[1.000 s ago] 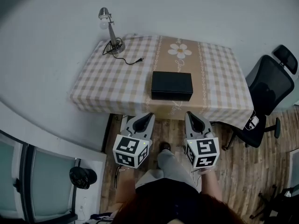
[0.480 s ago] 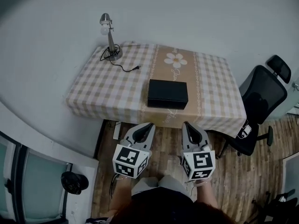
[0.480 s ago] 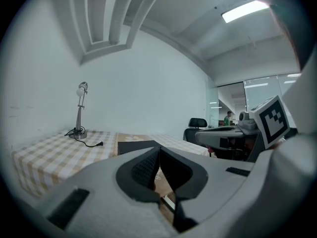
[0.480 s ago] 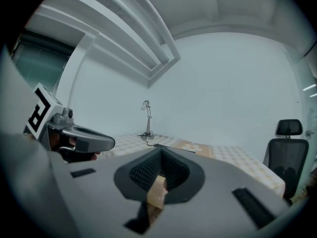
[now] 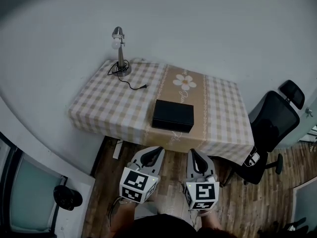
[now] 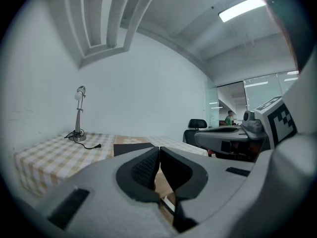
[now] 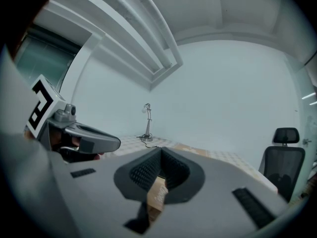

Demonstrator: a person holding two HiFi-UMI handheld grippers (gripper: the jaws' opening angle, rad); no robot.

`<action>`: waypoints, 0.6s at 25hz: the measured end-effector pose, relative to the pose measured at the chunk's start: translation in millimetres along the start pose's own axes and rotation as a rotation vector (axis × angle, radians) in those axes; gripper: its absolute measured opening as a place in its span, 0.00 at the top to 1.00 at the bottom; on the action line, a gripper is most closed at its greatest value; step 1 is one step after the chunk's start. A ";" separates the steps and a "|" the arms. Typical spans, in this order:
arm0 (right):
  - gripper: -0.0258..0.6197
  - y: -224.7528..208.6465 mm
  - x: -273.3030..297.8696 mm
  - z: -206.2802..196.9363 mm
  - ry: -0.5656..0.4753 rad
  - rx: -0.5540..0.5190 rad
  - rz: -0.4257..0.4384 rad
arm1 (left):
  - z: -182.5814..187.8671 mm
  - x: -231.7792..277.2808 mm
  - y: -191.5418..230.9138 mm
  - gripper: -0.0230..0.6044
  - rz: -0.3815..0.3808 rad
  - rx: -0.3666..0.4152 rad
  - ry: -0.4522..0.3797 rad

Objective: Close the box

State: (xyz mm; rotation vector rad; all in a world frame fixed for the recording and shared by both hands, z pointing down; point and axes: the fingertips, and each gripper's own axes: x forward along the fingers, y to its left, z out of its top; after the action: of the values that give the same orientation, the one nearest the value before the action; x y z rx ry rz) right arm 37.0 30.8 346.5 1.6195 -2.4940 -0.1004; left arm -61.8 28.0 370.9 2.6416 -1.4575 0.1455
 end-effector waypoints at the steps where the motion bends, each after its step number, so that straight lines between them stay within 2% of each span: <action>1: 0.93 -0.8 -2.6 0.2 -0.001 -0.005 -0.001 | -0.2 -0.7 -2.4 0.92 0.003 -0.003 0.000; 11: 0.93 -3.5 -34.9 3.5 -0.013 -0.052 0.005 | 1.7 -15.1 -35.5 0.92 0.020 0.006 0.004; 15: 0.93 -8.7 -50.3 4.6 -0.027 -0.032 0.010 | 5.6 -23.4 -50.7 0.92 0.033 0.028 0.003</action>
State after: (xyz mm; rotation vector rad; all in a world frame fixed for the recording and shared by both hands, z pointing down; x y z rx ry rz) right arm 64.1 73.0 335.6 1.6038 -2.5072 -0.1605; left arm -31.1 73.4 359.1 2.6381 -1.5101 0.1746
